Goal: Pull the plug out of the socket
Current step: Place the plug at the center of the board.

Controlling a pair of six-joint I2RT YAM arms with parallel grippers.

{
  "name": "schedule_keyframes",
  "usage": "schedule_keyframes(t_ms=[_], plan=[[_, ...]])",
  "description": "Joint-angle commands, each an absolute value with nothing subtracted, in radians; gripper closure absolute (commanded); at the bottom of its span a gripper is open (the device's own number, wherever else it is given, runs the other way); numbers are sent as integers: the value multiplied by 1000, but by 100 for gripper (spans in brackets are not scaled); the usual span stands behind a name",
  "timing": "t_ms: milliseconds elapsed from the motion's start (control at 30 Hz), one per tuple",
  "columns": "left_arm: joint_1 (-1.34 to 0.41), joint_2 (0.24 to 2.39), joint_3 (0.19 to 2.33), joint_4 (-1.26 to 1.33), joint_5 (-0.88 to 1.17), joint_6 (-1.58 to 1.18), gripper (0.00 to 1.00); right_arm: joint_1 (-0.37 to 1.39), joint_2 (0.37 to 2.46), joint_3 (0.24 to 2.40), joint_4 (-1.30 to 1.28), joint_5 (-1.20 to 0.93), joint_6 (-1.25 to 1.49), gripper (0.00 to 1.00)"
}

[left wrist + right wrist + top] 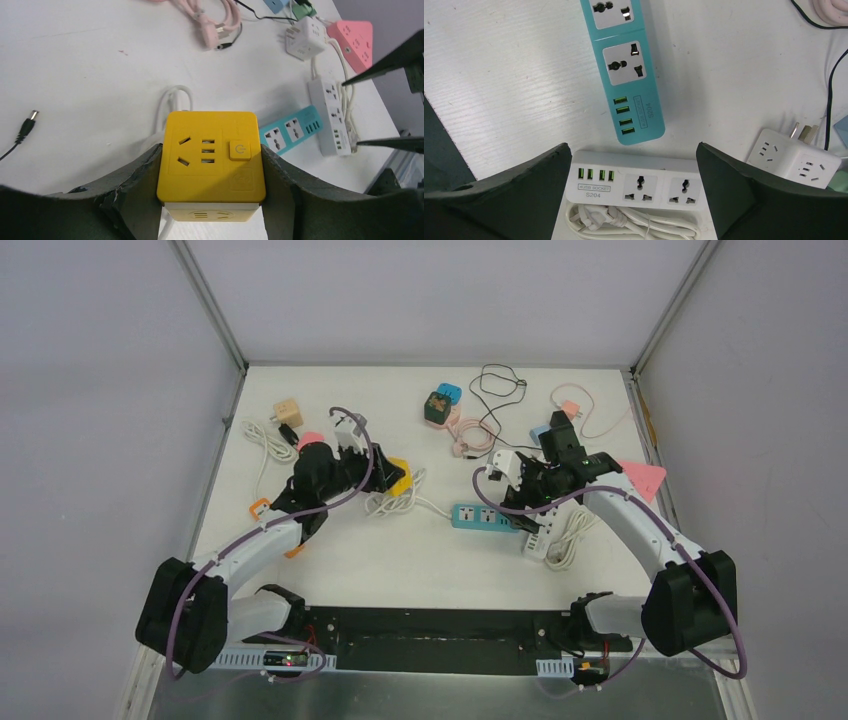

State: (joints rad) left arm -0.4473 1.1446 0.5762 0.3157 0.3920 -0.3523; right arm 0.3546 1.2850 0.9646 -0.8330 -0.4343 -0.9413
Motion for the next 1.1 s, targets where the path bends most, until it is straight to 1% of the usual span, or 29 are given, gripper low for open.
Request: schedule_keyframes(t_ms=[0,100,267,433,500,600,833,867,967,1067], plan=[[-362,1128,539,456,397,-484,100,347,1253,960,-826,-460,-945,0],[-283,1153,510,527,439,-567,100,344,1254,959,-824,-461,-945,0],[-136,1215,488,561,438,-732,100,344,1259,957,-822,-461,-945,0],[-16,1265,463,589,422,-863,100,342,1263,956,-821,-459,-945,0],[11,1269,451,574,382,-908,100,342,1265,956,-820,-457,-945,0],[35,1254,451,448,256,-968,100,342,1269,956,-819,-455,-943,0],[43,1129,531,-52,-144,-1080,100,342,1273,954,-818,-454,-943,0],[43,1110,541,-121,-197,-1100,98,342,1273,954,-816,-454,-943,0],[43,1078,553,-222,-298,-1135,96,342,1274,954,-816,-455,-943,0],[46,1076,554,-235,-332,-1157,95,342,1272,954,-816,-457,-942,0]])
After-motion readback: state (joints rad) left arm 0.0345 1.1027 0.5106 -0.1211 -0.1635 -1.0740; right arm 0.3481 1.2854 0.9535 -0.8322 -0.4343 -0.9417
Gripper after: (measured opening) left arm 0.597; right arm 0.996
